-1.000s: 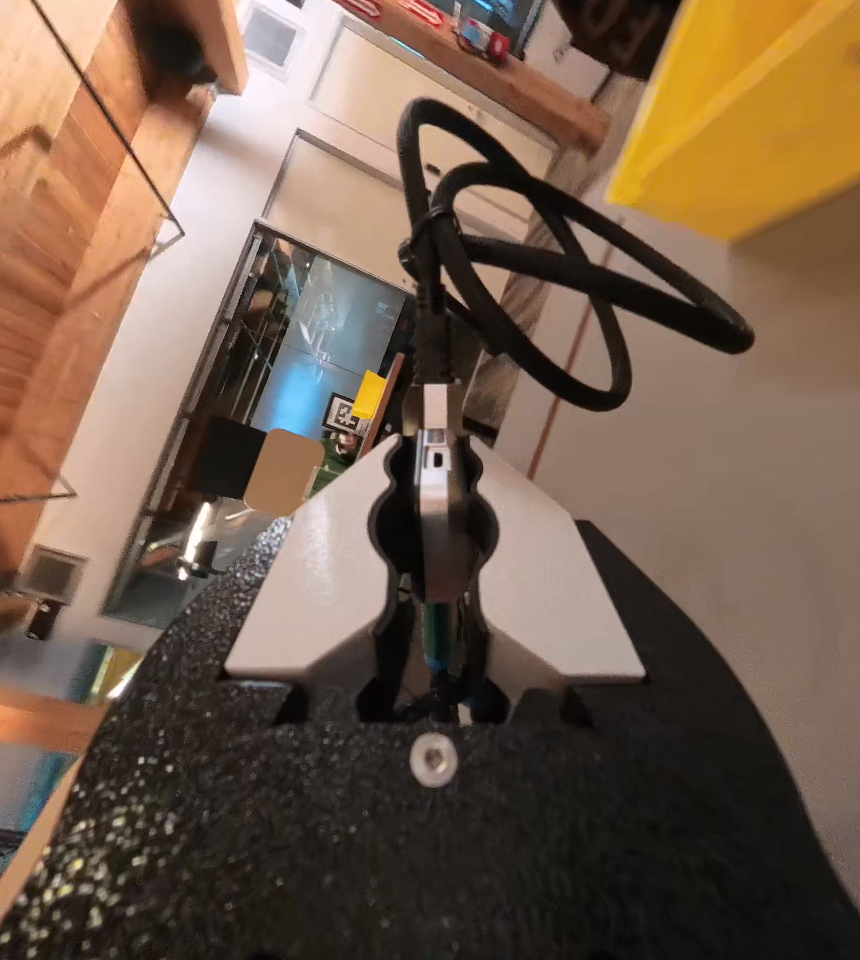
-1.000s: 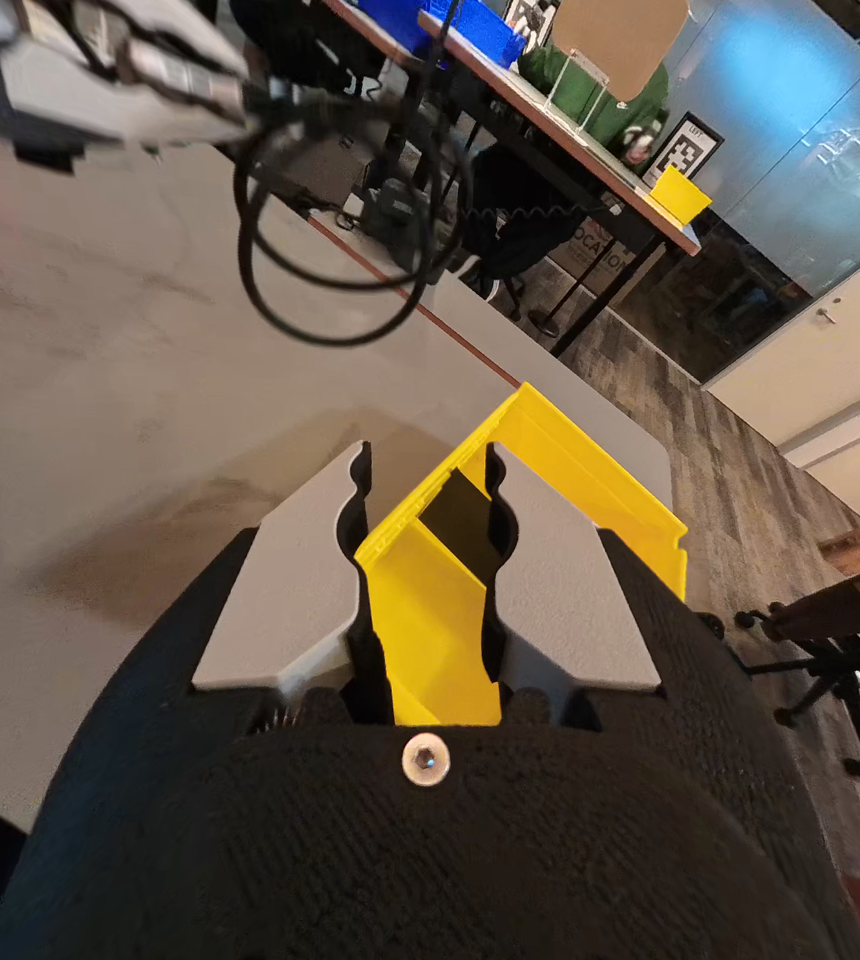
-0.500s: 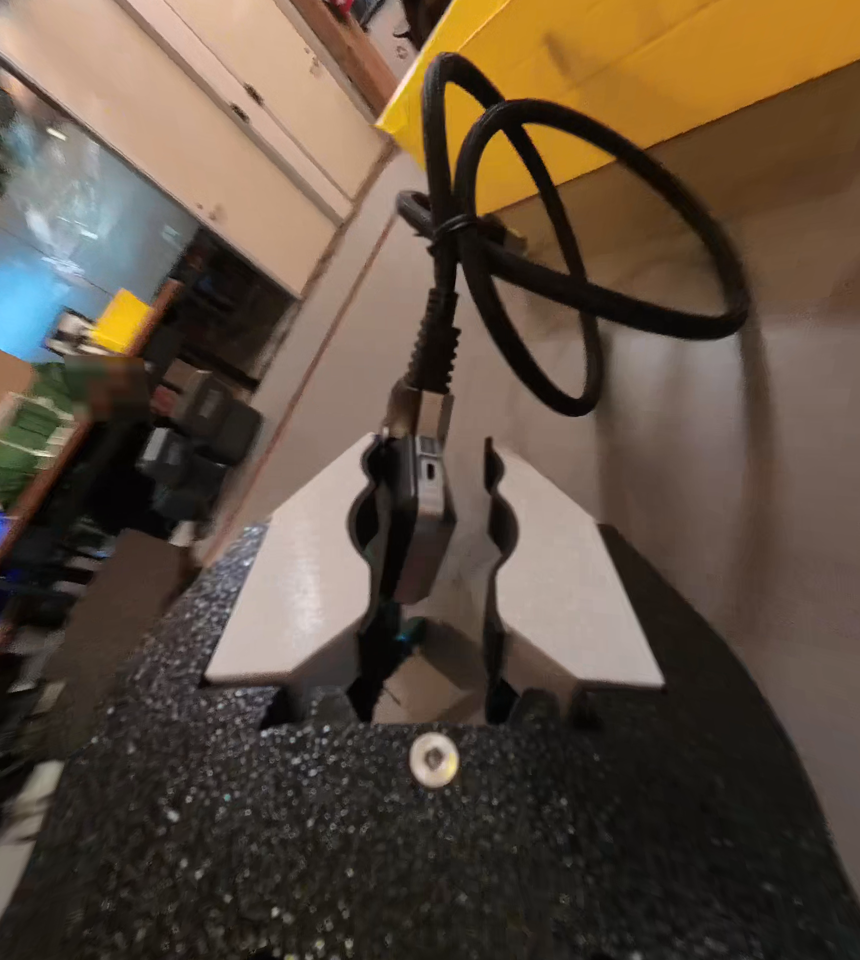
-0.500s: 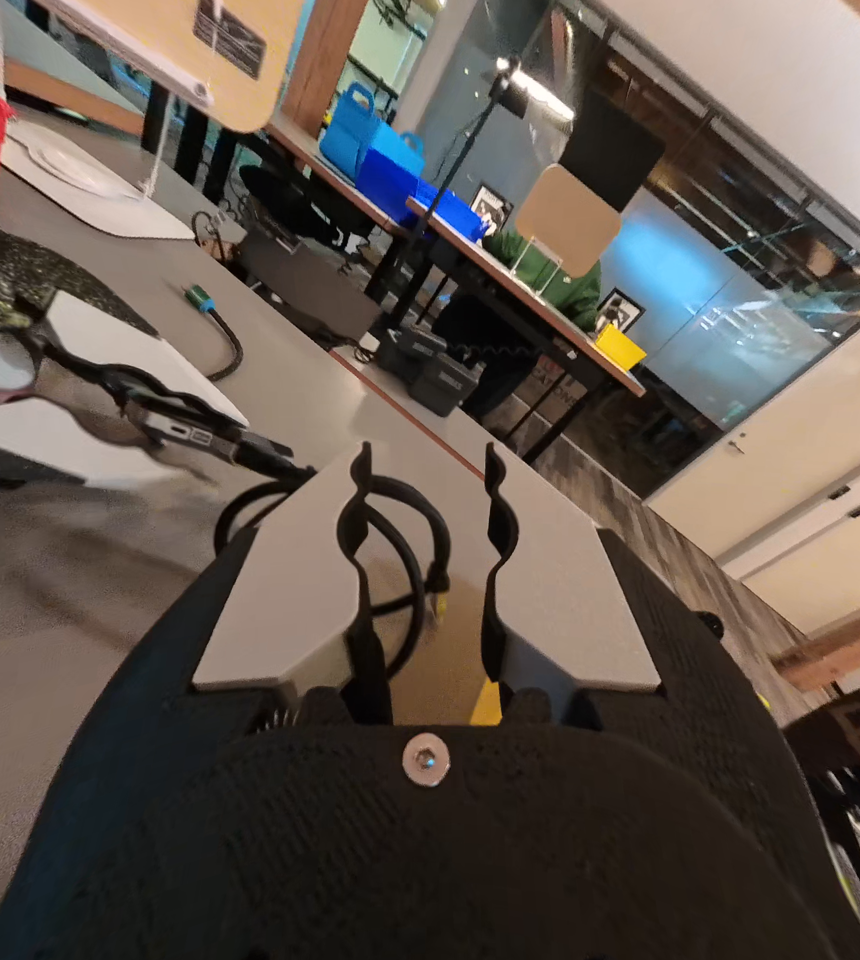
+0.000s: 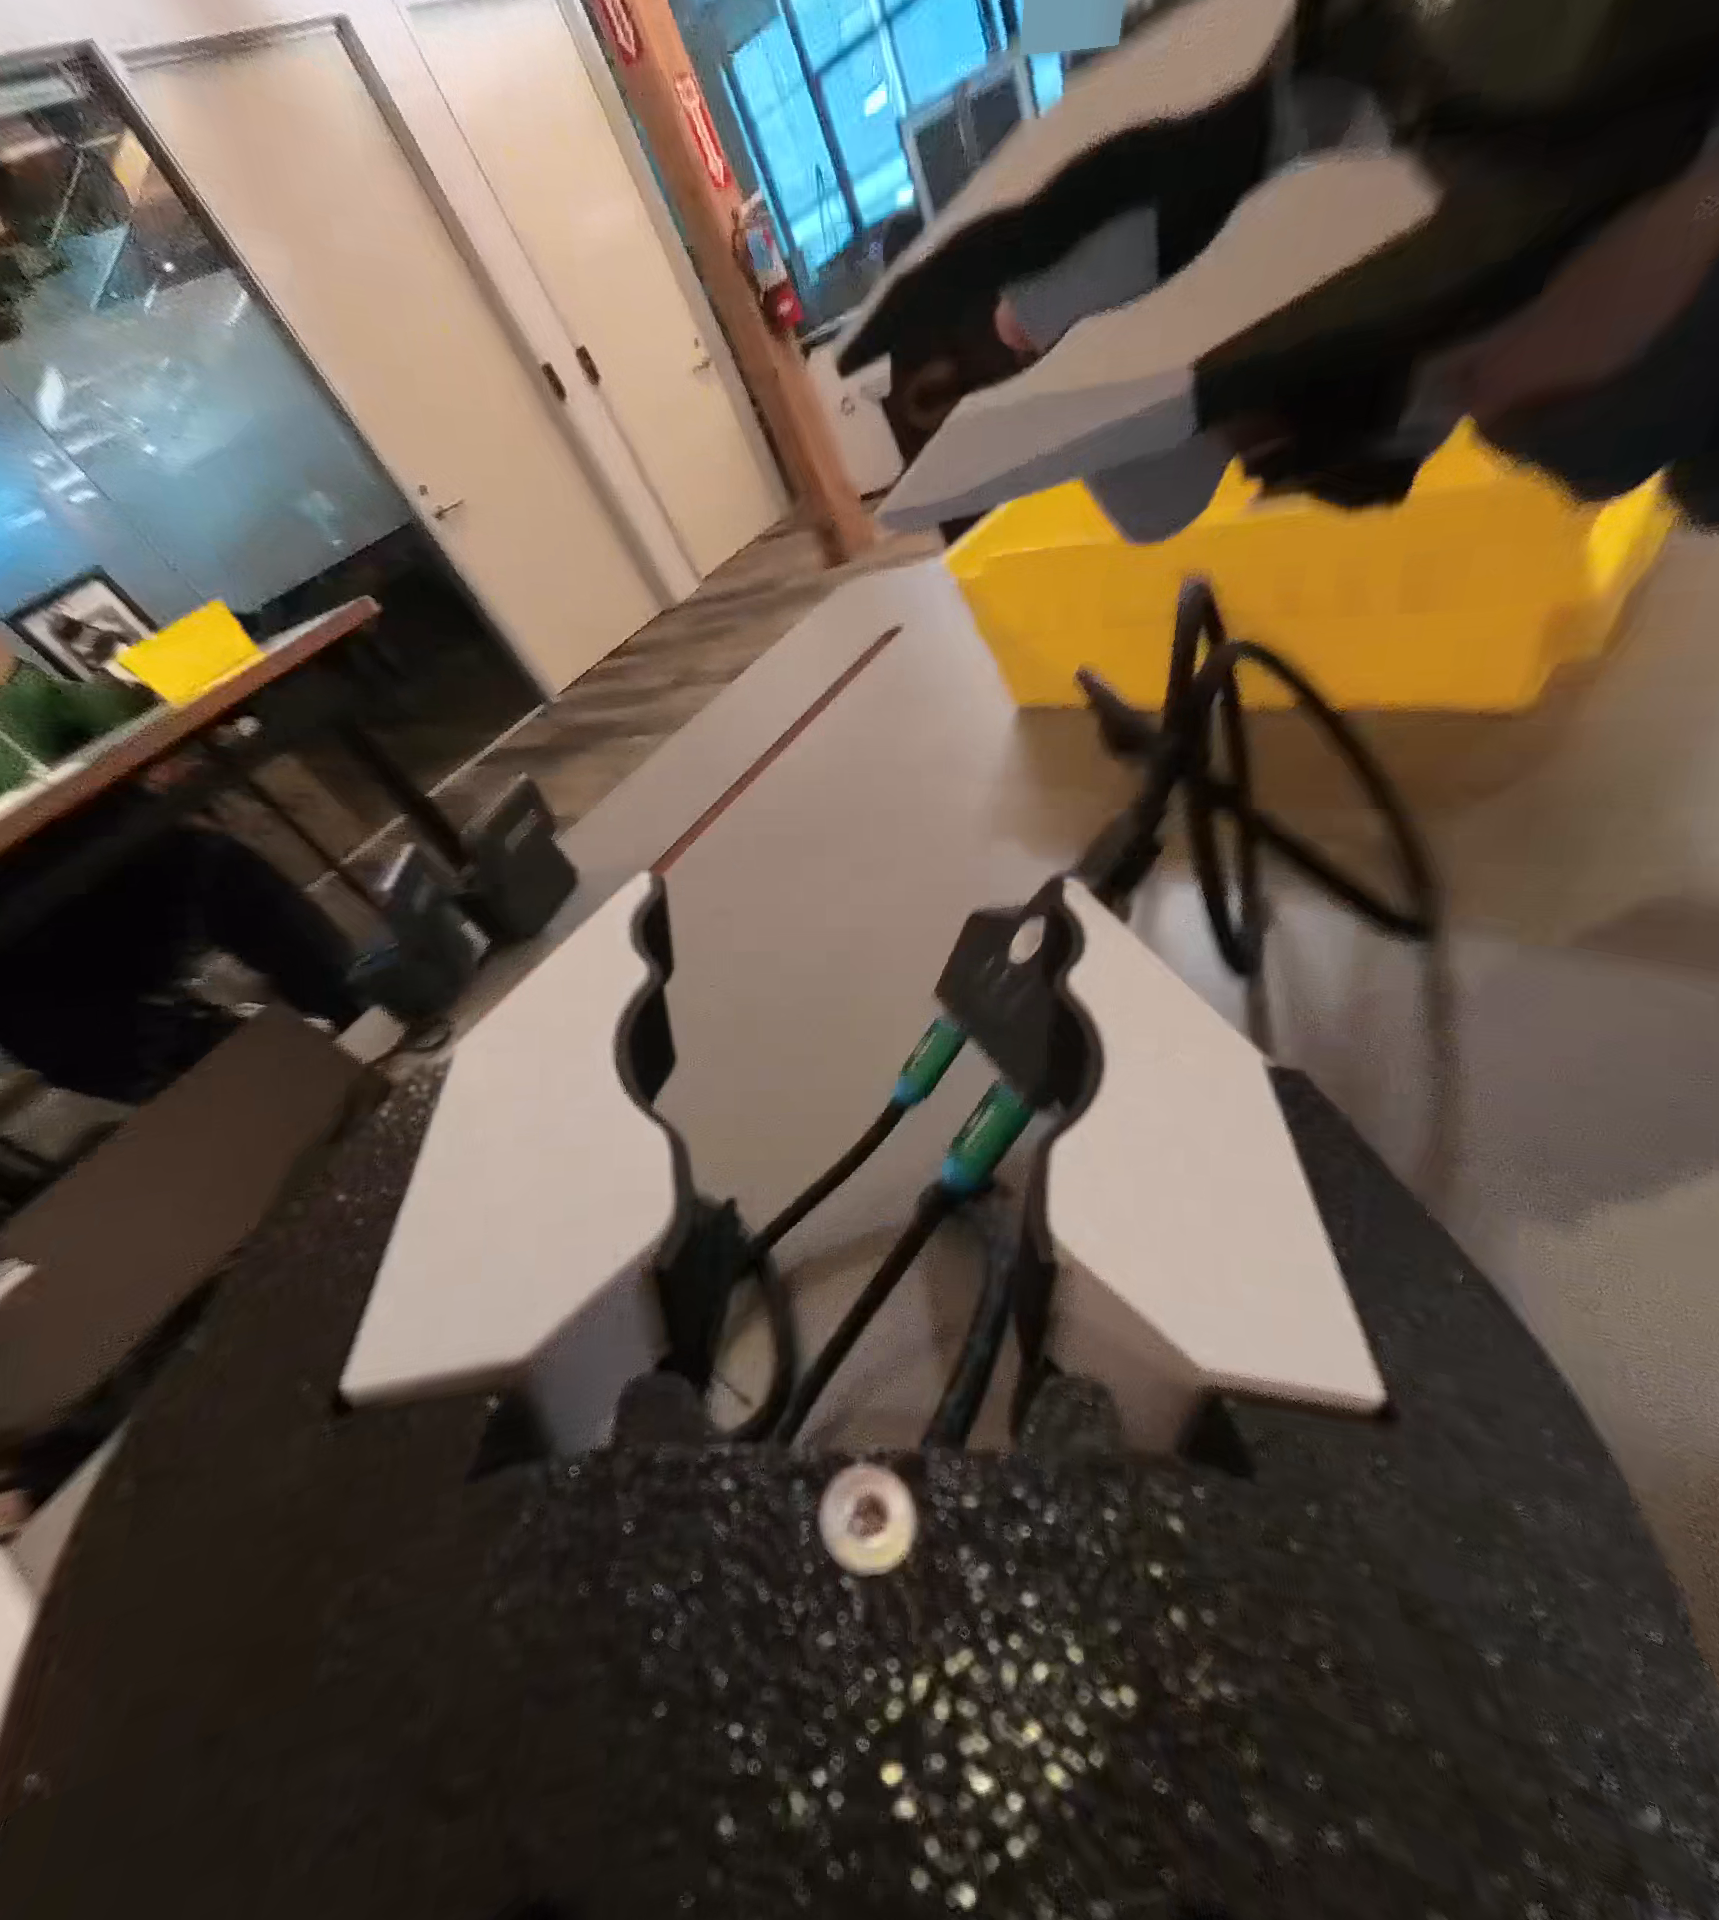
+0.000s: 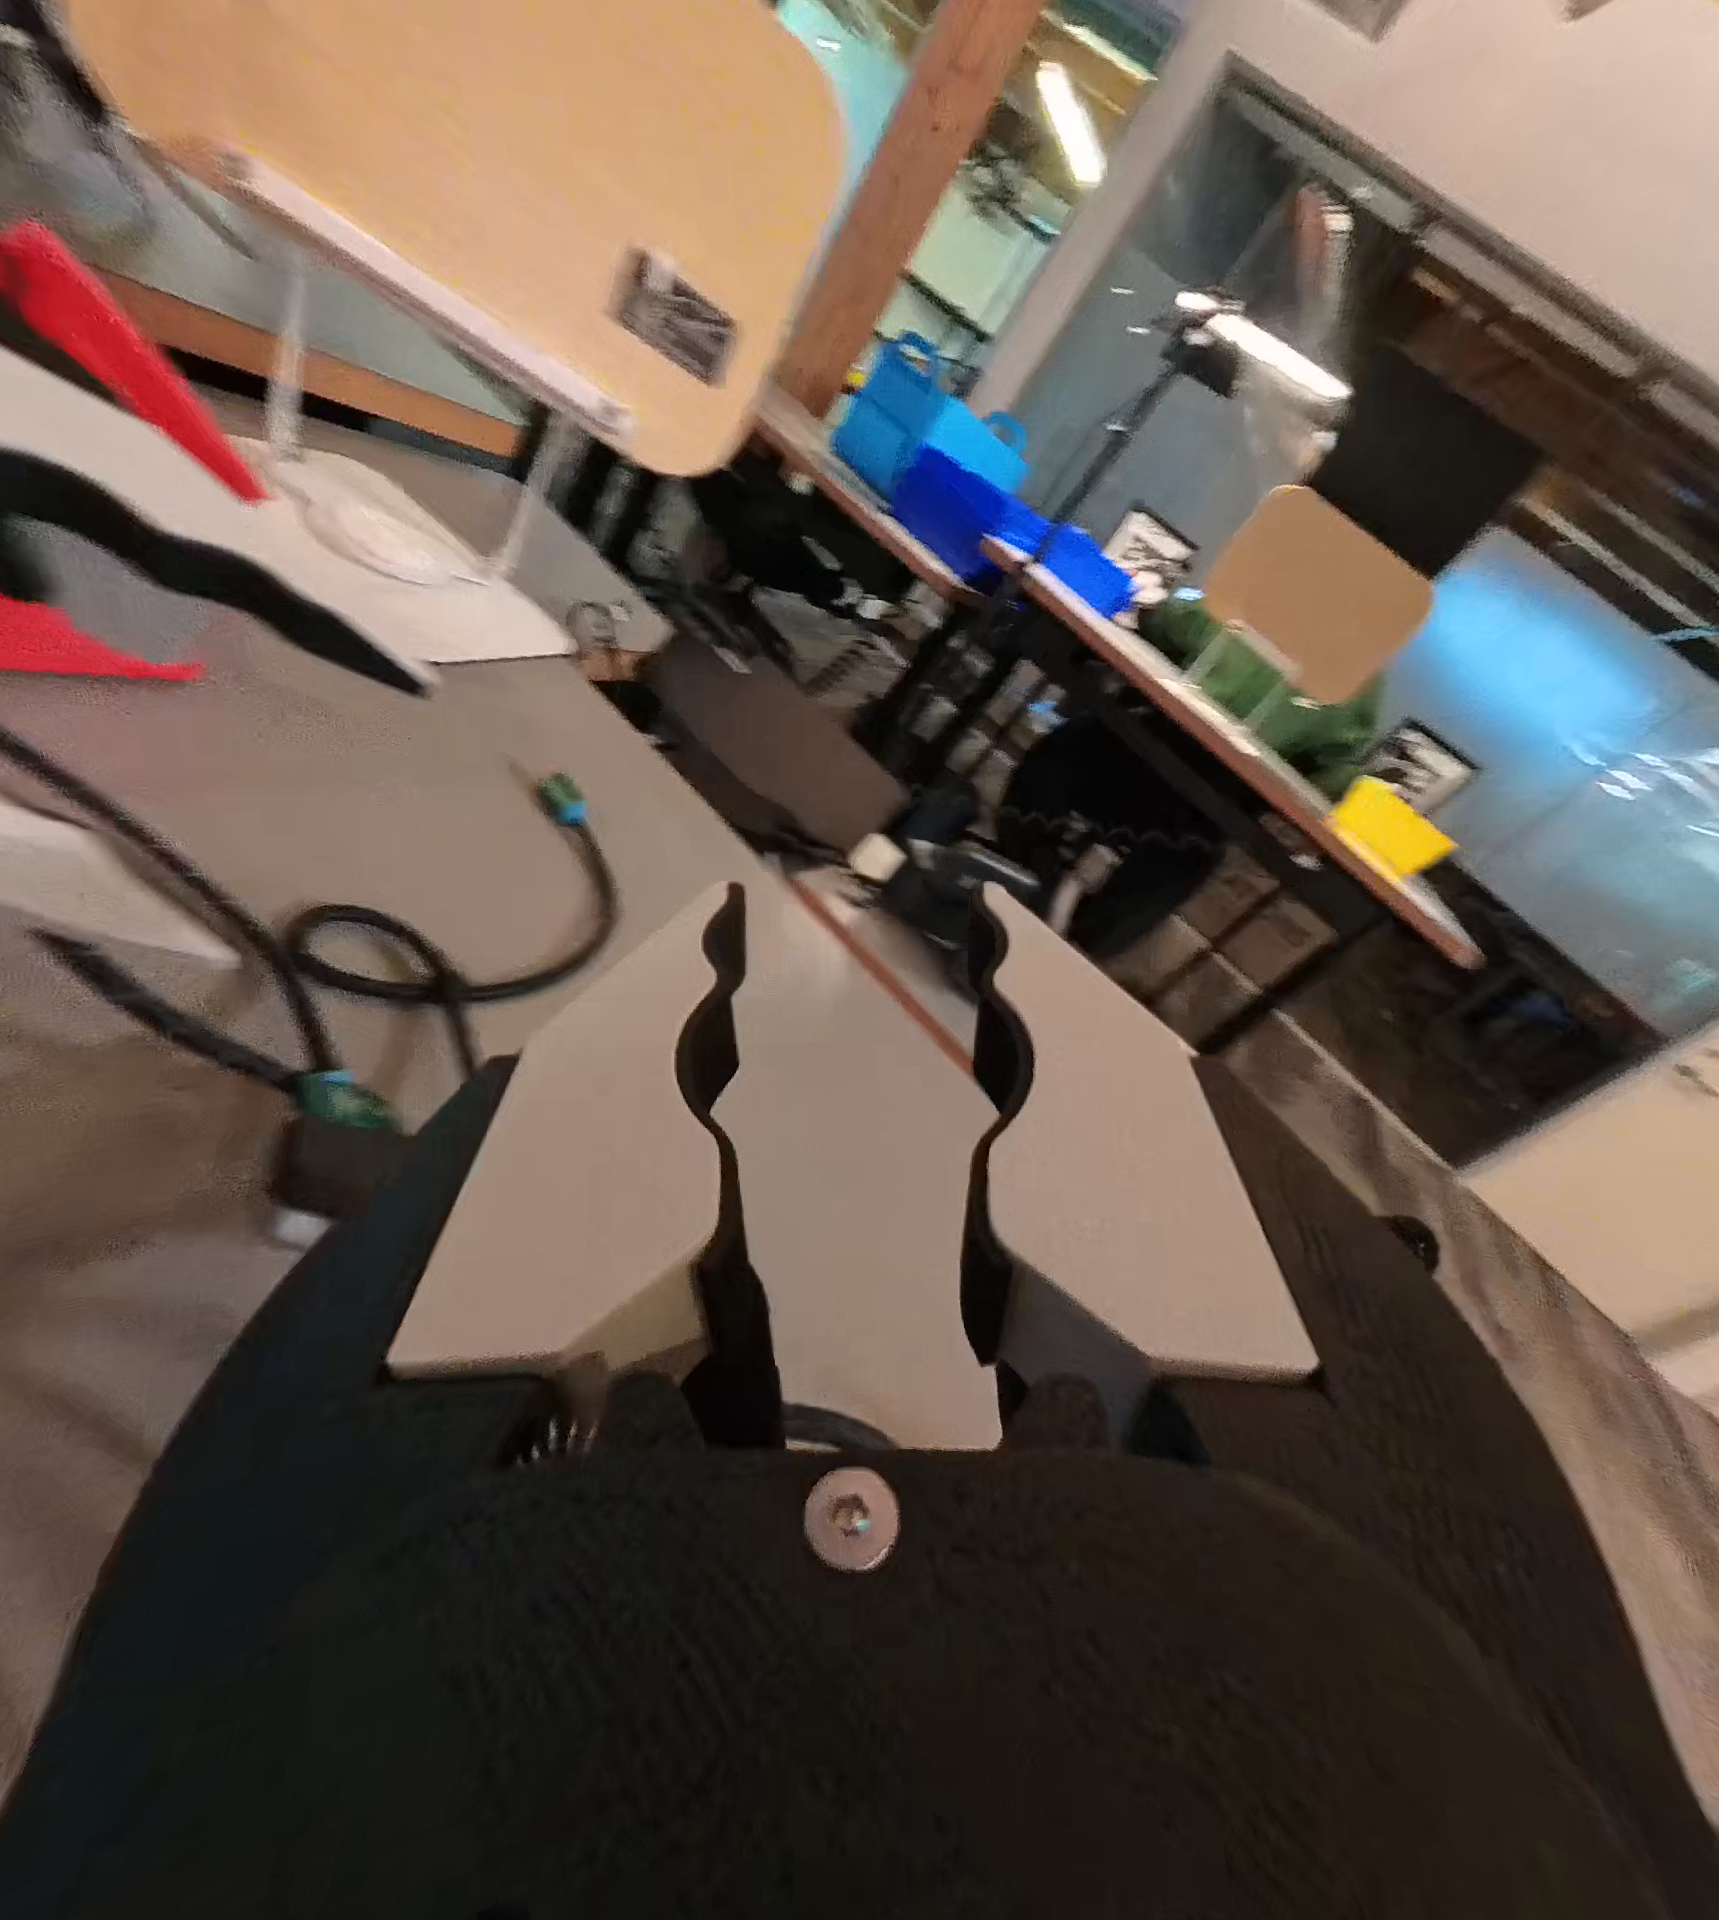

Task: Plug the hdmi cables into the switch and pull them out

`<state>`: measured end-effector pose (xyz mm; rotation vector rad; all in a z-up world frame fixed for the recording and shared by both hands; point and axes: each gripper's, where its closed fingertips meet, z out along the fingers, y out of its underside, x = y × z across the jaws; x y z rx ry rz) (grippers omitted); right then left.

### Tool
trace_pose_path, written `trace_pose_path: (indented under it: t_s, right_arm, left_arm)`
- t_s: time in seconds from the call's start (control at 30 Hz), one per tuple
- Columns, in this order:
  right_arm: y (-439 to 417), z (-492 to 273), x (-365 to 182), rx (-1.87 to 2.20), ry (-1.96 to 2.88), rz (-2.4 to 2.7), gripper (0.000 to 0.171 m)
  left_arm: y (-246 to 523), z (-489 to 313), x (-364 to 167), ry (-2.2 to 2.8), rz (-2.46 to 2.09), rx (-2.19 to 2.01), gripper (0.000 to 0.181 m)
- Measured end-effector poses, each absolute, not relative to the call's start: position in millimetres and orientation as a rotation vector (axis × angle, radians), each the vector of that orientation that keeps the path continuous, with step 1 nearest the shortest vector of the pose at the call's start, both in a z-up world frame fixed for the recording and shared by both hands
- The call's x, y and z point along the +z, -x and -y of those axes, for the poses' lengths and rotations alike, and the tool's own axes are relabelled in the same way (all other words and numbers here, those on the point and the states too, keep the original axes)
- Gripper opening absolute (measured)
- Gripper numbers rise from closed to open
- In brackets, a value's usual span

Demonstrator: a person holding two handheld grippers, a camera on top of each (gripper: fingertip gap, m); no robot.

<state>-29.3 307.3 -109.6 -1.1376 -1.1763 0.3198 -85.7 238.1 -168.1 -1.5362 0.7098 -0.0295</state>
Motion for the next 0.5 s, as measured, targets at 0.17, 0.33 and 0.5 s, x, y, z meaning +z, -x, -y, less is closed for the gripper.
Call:
trace_pose_path:
  t_s: [0.17, 0.33, 0.5]
  right_arm:
    - [57.4, -249.3, -187.5, 0.225, 1.056, 1.599, 0.060]
    - [62.6, -241.7, -246.0, -0.048, 0.871, 1.632, 0.068]
    - [66.5, -259.2, -248.2, -0.282, 0.705, 1.475, 0.057]
  left_arm:
    - [93.2, -239.7, -221.0, 1.532, -0.919, 0.220, 0.077]
    - [95.6, -242.6, -237.4, 1.235, -1.120, 0.696, 0.051]
    - [87.6, -242.2, -257.7, 1.264, -1.174, 0.694, 0.037]
